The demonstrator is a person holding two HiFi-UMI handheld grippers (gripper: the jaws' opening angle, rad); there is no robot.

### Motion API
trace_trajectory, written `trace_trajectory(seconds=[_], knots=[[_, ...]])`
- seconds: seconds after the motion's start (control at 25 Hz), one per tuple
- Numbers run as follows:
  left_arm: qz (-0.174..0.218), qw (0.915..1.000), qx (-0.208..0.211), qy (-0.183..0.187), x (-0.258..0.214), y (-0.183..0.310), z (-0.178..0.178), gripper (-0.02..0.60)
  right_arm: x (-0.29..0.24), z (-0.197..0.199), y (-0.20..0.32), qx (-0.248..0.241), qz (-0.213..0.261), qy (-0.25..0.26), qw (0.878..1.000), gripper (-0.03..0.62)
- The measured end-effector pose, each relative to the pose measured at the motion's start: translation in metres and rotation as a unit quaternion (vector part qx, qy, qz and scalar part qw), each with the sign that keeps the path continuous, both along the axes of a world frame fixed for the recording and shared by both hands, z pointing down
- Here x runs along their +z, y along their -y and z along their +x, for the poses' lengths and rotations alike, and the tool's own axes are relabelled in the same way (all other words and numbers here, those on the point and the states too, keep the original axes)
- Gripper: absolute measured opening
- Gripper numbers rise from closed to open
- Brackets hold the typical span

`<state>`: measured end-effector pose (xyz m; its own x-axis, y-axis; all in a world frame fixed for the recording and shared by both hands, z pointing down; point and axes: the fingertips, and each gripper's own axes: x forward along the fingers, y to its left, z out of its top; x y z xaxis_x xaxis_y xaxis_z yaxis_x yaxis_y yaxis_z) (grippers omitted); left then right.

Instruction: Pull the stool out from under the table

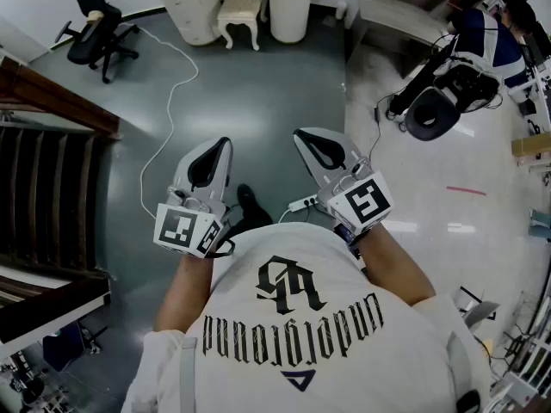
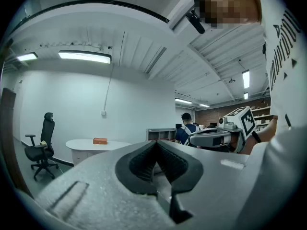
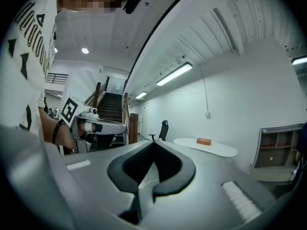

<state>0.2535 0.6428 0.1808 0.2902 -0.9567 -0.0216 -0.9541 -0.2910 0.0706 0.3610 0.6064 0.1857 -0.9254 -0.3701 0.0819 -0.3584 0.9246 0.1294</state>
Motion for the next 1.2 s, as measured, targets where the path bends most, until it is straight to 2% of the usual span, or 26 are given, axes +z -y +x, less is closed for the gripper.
trace_trajectory(seconds=[0.2, 0.4, 0.52, 0.68, 0.92, 1.2], knots=[[-0.001, 1.0, 0.002, -0.001, 0.002, 0.003, -0.007, 0.008, 0.004, -0.005, 0.004, 0.004, 0.001, -0.005, 1.0, 0.0], [-0.002, 1.0, -0.003, -0.002, 0.01, 0.009, -0.033, 0.008, 0.005, -0.032, 0.007, 0.009, 0.002, -0.01, 1.0, 0.002], [-0.006, 0.9999, -0.004, -0.009, 0.021, 0.015, -0.061, 0.008, 0.018, -0.057, 0.02, 0.012, 0.0, -0.02, 1.0, 0.002], [-0.009, 0.9998, 0.0, -0.019, 0.026, 0.039, -0.112, 0.008, 0.019, -0.109, 0.049, 0.013, -0.007, -0.03, 0.999, 0.002], [-0.007, 0.9999, 0.012, 0.0, 0.027, 0.062, -0.178, 0.008, 0.025, -0.168, 0.076, 0.031, -0.003, -0.051, 0.998, 0.002], [-0.01, 0.9999, -0.001, -0.013, 0.011, 0.085, -0.228, 0.008, 0.013, -0.197, 0.113, 0.036, -0.005, -0.058, 0.998, 0.002]])
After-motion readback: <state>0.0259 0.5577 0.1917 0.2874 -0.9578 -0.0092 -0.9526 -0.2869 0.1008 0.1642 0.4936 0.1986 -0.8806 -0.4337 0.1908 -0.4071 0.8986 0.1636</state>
